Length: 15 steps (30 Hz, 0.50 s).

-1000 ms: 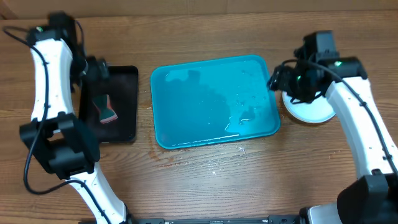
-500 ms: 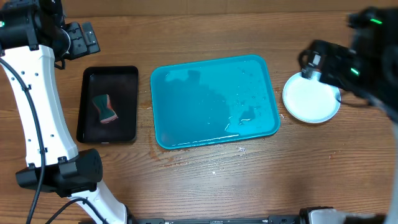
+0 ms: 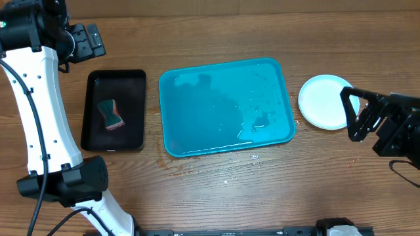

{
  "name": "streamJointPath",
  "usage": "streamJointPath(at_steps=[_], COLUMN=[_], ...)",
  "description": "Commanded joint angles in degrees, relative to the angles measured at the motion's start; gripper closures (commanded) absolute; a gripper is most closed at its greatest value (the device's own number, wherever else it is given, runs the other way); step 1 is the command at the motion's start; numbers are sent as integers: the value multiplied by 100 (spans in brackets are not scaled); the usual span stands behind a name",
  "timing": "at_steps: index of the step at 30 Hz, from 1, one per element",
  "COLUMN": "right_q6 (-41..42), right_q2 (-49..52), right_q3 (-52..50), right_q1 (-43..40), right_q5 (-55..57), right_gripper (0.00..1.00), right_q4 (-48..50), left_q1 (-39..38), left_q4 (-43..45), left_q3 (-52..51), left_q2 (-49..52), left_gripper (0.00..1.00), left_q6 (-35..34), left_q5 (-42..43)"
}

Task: Clean dirty plates on tray and stack at the side

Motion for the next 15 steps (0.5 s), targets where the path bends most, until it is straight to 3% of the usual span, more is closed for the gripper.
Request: streamJointPath(at_steps=[1, 4, 7, 15], right_q6=[-162, -487, -732, -1012], right_q2=[-7, -149, -562, -2649], right_q3=[-52, -586, -1596, -5661], right_q1=[-9, -11, -11, -153], right_q5=[363, 706, 706, 415], right_gripper=[0, 0, 0, 0], right_q4=[-39, 391, 1438, 4924], left_q1=[9, 9, 9, 9], left_q4=[-11, -11, -11, -11], left_q3=[17, 17, 17, 17], left_q2=[44, 44, 44, 44], left_gripper=[0, 0, 0, 0], left_q6=[-122, -122, -122, -122], left_q5=[48, 50, 50, 48])
